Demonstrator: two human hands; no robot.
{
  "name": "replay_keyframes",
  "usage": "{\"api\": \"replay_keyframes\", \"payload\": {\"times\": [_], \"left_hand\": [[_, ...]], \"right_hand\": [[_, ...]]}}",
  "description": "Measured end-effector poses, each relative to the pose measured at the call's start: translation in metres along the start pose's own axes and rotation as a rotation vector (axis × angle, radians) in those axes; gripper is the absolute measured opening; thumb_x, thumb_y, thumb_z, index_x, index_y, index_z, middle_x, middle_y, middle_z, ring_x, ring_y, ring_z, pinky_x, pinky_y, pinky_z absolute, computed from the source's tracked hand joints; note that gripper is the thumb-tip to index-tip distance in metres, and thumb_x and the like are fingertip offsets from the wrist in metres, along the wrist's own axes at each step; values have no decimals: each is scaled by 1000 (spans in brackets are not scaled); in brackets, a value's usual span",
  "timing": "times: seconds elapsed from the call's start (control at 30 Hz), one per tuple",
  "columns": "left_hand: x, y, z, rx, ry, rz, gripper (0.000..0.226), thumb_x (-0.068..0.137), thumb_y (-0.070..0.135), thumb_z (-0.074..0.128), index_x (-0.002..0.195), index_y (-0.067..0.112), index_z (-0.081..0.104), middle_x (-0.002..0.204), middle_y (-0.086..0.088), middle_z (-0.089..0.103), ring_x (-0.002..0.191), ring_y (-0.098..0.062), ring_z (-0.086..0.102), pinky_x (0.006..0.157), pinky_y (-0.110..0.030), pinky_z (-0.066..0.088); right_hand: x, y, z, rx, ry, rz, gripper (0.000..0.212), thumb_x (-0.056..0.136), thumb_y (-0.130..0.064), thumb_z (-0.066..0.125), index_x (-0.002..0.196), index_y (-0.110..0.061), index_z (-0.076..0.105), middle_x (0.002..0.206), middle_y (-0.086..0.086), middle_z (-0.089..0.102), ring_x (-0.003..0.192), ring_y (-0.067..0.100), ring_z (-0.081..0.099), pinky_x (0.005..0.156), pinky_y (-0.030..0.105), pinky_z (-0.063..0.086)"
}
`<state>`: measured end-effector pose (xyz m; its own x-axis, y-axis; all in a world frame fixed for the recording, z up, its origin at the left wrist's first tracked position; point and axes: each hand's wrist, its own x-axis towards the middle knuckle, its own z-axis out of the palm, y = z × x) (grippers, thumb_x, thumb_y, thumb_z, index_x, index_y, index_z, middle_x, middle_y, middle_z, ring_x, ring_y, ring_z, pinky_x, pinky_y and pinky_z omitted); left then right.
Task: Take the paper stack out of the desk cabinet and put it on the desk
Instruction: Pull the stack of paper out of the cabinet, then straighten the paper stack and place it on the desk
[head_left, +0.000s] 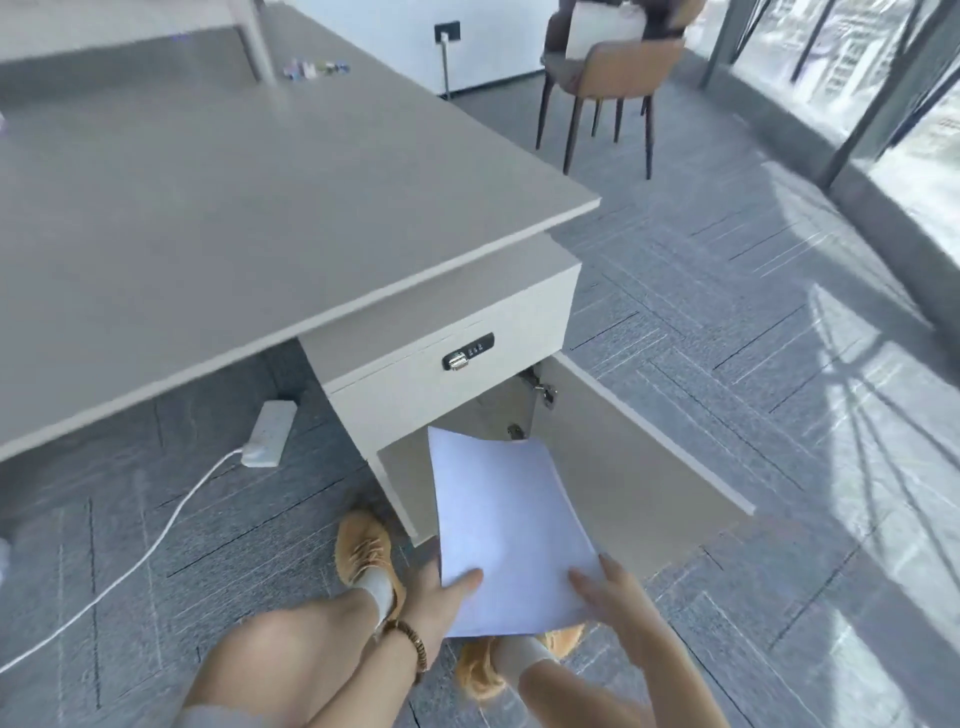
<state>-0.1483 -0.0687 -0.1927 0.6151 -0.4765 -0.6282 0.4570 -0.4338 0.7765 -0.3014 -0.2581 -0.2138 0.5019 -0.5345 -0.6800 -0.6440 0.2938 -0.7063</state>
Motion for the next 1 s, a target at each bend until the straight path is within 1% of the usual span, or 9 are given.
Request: {"api": "replay_keyframes", "payload": {"times": [0.1,0.27,0.43,0.53,0.63,0.7,0.77,0.9,1.0], "left_hand": [[-48,18,-2,10,-35,72,32,87,10,71,119,9,66,117,-8,74,105,-23,70,89,-39,57],[-132,48,-3,-43,-108,202,33,84,10,72,117,11,68,110,-5,77,103,-27,72,87,-43,59],[-204,84,-16,-25,-194,357,27,91,9,67,117,11,68,113,-5,76,102,-23,73,84,-38,60],[-239,114,-30,-67,-208,423,27,91,11,67,118,12,67,112,-5,76,94,-21,74,71,-30,61],[-266,147,-52,-168,-193,453,36,87,12,72,123,10,65,115,-7,75,104,-26,72,85,-41,59],[-280,169,-72,-216,-200,457,43,85,17,73,126,10,63,117,-7,75,107,-27,72,82,-40,59],[-290,191,-96,-262,-217,438,38,89,19,68,126,12,64,117,-6,75,107,-26,72,79,-38,59],[-289,237,-151,-342,-262,369,33,90,29,63,119,15,70,117,-8,74,112,-29,69,100,-47,49],[-260,264,-186,-341,-138,408,26,89,20,68,114,14,72,116,-10,74,108,-29,71,98,-48,51]], "right_hand": [[-51,-12,-23,35,-37,-39,64,58,-39,78,110,-2,74,99,10,80,88,25,73,81,42,57],[-159,-60,-36,111,-7,-129,45,61,-15,67,105,-5,71,93,11,77,79,24,70,73,32,55],[-226,-90,-40,275,74,-290,50,78,-29,82,120,-10,62,110,12,78,97,33,76,90,52,60],[-259,-118,-35,278,75,-451,38,88,-22,77,121,-13,60,111,9,79,97,31,77,83,47,62],[-286,-156,-23,254,54,-591,30,90,-22,74,114,-13,59,110,9,78,97,32,77,84,49,62],[-298,-183,-10,251,29,-656,30,91,-22,74,114,-13,58,113,11,76,100,33,76,87,53,61],[-304,-209,7,260,1,-705,32,91,-22,74,116,-12,57,116,12,75,102,33,75,87,52,61],[-303,-257,47,287,-105,-762,30,94,-17,70,122,-14,57,114,7,77,100,30,77,80,44,63],[-284,-289,81,277,-172,-770,30,95,-15,68,123,-15,57,114,6,78,100,31,77,79,43,64]]}}
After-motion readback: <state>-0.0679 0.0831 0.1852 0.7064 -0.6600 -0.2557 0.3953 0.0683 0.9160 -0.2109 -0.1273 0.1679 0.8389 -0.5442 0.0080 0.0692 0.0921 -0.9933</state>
